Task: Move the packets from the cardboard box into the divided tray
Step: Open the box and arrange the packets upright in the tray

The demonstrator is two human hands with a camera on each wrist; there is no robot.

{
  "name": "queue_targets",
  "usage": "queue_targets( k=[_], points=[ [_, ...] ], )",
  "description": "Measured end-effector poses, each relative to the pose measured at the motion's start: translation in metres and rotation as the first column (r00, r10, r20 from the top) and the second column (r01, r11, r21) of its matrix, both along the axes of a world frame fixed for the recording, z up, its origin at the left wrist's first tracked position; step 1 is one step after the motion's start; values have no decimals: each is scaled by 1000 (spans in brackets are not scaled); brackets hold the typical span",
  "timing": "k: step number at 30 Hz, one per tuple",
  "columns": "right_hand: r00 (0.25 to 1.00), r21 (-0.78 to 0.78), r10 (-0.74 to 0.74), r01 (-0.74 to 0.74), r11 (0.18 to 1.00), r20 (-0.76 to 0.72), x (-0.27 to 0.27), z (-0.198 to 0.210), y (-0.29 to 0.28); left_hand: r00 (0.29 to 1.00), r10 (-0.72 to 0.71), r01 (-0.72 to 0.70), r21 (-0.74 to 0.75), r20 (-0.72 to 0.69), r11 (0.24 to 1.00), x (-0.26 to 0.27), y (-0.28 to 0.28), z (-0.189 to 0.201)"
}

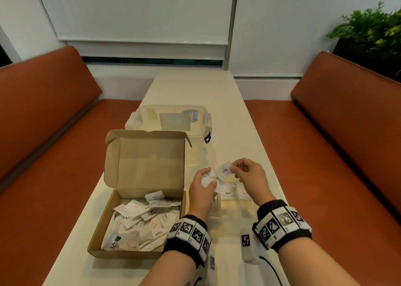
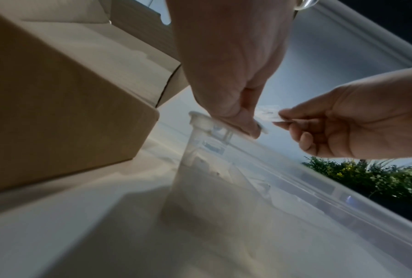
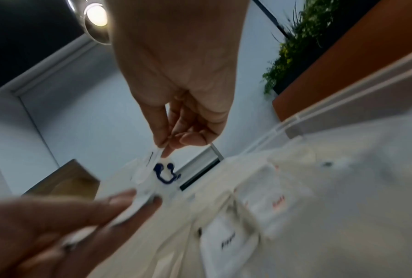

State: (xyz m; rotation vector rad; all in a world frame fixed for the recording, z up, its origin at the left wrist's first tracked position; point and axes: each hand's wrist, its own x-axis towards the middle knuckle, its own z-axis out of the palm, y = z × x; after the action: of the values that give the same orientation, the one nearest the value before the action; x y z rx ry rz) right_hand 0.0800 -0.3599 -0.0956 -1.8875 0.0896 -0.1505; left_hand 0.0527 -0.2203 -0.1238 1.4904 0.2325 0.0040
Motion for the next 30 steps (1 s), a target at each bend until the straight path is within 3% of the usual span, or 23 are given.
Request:
queue_targets(
  k=[4,7,14,17,21,23,26,30],
  points=[
    [985,-260,166,-173,950,-50,8,17,-10,999,-53,53,-24,8,998,0,-1,-1],
    [963,-350,244,-269,898,-113,11,22,-7,996,-91,91,-80,8,993,0,-8,-2],
    [983,-222,169,-181,958,-70,6,11,2,999,-15,17,-40,43,999,1,-14,-8],
    [981,-182,157,-176,968,-115,2,5,0,999,29,-27,-38,31,999,1,-13,-5],
    [991,-227,84,-105,968,-101,3,-1,-8,997,72,-73,42,28,996,-2,-9,-8],
    [991,-335,54,-92,938,-121,7,-3,-12,991,131,-134,81,38,988,-2,-6,-9],
    [971,-487,90,-190,853,-222,11,-12,-13,979,202,-203,41,32,978,0,-4,-10],
    [956,-643,104,-264,719,-276,12,-28,-6,975,221,-222,76,24,972,1,-2,-13]
  ],
)
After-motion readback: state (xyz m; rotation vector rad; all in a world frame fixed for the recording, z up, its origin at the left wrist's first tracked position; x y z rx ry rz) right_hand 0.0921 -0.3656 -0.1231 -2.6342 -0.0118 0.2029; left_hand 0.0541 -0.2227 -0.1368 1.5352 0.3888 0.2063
